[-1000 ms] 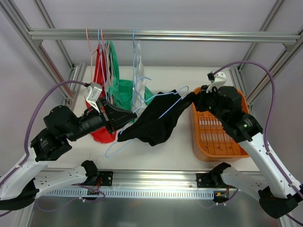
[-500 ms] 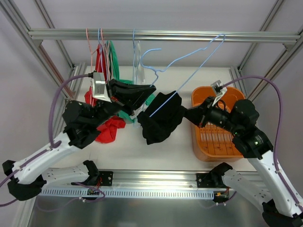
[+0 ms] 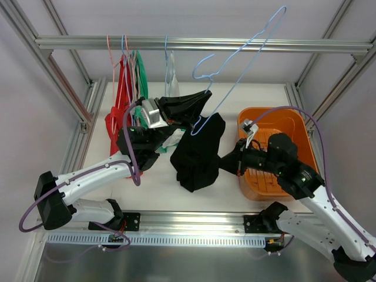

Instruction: Remove the tank top from the hanger

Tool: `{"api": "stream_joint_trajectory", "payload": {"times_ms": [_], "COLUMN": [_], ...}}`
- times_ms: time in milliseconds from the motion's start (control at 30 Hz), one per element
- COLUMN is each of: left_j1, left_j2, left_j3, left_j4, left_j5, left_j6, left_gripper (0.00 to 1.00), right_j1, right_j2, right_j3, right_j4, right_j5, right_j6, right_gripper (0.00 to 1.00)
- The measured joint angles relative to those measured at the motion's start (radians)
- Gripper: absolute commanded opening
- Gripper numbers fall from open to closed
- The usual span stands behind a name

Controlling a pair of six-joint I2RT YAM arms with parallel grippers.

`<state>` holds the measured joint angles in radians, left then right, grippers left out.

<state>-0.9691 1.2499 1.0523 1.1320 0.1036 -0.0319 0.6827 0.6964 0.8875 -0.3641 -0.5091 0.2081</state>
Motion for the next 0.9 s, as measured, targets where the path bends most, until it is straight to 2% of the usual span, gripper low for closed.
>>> {"api": "stream_joint_trajectory", "payload": {"times_ms": [133, 167, 200, 233, 267, 333, 367, 500, 633, 767, 900], "left_j1": [0.0, 0.0, 0.0, -0.001, -0.001, -0.003, -0.006, -0.02, -0.059, -0.11, -0.119], "left_j2": [-0.053, -0.076, -0.103, -0.138, -0.18, -0.267, -0.314, -0.489, -0.578, -0.573, -0.437], "left_j3": [-0.055, -0.073, -0.089, -0.104, -0.122, -0.162, -0.188, -0.345, -0.43, -0.417, -0.248], "left_j4": [0.043, 0.038, 0.026, -0.007, -0.056, -0.139, -0.185, -0.325, -0.55, -0.788, -0.98], "left_j5": [-0.011, -0.013, -0.02, -0.035, -0.054, -0.094, -0.118, -0.195, -0.261, -0.361, -0.44], "left_j6": [0.048, 0.056, 0.058, 0.056, 0.043, 0.01, -0.015, -0.127, -0.223, -0.281, -0.299], "left_gripper": [0.0, 0.0, 0.0, 0.0, 0.0, 0.0, 0.0, 0.0, 0.0, 0.0, 0.0], "right_j1": [0.058, 0.071, 0.081, 0.09, 0.1, 0.11, 0.113, 0.115, 0.114, 0.113, 0.113], "right_j2": [0.045, 0.055, 0.064, 0.071, 0.078, 0.086, 0.087, 0.079, 0.042, 0.014, -0.018], "right_j3": [-0.005, -0.012, -0.02, -0.028, -0.038, -0.06, -0.071, -0.086, -0.066, -0.02, 0.001], "right_j4": [-0.037, -0.039, -0.042, -0.046, -0.05, -0.055, -0.056, -0.077, -0.167, -0.231, -0.246], "right_j5": [0.092, 0.118, 0.148, 0.17, 0.195, 0.236, 0.256, 0.354, 0.501, 0.589, 0.627], "right_j6": [-0.031, -0.035, -0.037, -0.039, -0.035, -0.04, -0.042, -0.052, -0.059, -0.068, -0.074], "right_gripper": [0.0, 0.07, 0.19, 0.38, 0.61, 0.81, 0.97, 0.99, 0.99, 0.99, 1.0]}}
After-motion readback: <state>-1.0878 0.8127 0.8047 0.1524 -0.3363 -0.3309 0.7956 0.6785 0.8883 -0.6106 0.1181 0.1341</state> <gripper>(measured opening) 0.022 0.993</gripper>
